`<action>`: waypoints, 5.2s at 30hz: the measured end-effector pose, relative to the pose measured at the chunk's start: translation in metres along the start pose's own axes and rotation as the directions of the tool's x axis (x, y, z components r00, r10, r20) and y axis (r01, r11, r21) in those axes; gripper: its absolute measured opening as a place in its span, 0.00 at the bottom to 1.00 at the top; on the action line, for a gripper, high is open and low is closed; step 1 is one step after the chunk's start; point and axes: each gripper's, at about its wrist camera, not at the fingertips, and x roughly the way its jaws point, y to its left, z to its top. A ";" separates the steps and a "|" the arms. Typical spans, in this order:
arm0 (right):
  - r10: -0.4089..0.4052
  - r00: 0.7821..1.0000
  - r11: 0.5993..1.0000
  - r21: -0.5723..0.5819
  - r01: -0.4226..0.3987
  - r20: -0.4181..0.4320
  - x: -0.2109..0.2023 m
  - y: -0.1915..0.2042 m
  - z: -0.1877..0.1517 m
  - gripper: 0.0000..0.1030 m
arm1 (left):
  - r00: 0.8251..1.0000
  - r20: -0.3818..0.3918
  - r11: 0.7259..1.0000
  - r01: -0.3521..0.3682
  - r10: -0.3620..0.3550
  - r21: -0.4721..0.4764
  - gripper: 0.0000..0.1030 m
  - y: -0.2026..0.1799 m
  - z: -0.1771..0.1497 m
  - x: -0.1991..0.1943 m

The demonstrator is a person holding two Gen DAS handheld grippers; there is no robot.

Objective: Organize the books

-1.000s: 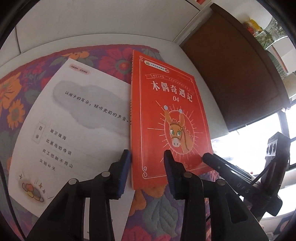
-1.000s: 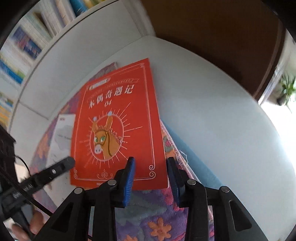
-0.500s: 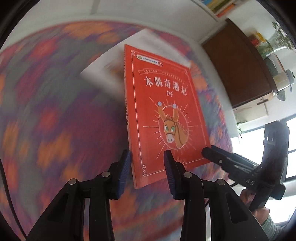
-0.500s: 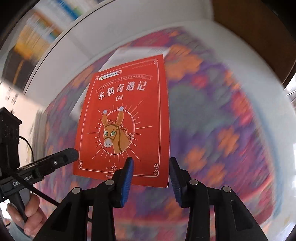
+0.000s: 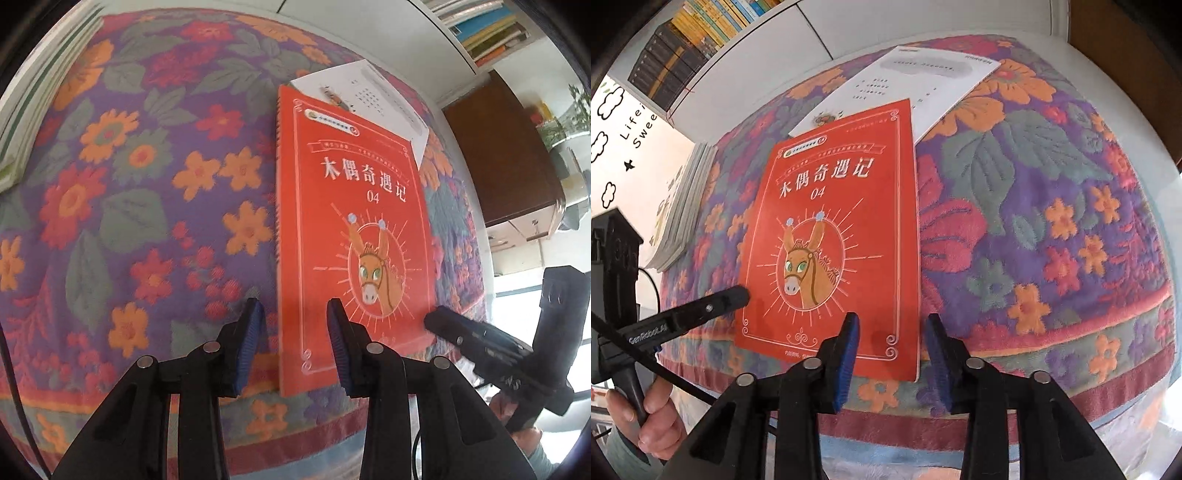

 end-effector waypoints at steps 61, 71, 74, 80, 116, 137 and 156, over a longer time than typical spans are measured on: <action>-0.004 0.979 0.981 -0.187 0.043 0.202 -0.030 0.030 0.035 0.32 | 0.973 -0.014 0.973 0.231 -0.231 0.010 0.20 -0.059 0.027 -0.005; 0.032 0.972 0.962 -0.271 0.033 0.233 -0.055 0.077 0.008 0.32 | 0.977 0.047 0.972 0.202 -0.209 0.119 0.21 -0.044 0.010 -0.064; 0.050 0.970 0.960 -0.280 0.020 0.238 -0.061 0.102 0.004 0.32 | 0.974 0.076 0.972 0.201 -0.211 0.125 0.21 -0.028 0.005 -0.086; 0.093 0.957 0.944 -0.330 0.003 0.274 -0.074 0.162 0.003 0.32 | 0.963 0.161 0.971 0.196 -0.217 0.134 0.21 0.009 0.003 -0.138; 0.169 0.979 0.932 -0.343 -0.121 0.113 0.085 0.376 0.100 0.34 | 0.961 0.252 0.978 0.151 -0.111 -0.144 0.29 0.254 0.079 -0.173; 0.125 0.992 0.937 -0.332 -0.109 0.028 0.105 0.374 0.103 0.41 | 0.960 0.281 0.981 0.043 0.013 -0.191 0.27 0.264 0.064 -0.194; 0.056 0.998 0.956 -0.286 -0.060 -0.024 0.064 0.308 0.059 0.52 | 0.978 0.206 0.999 -0.050 0.047 0.008 0.30 0.167 0.045 -0.178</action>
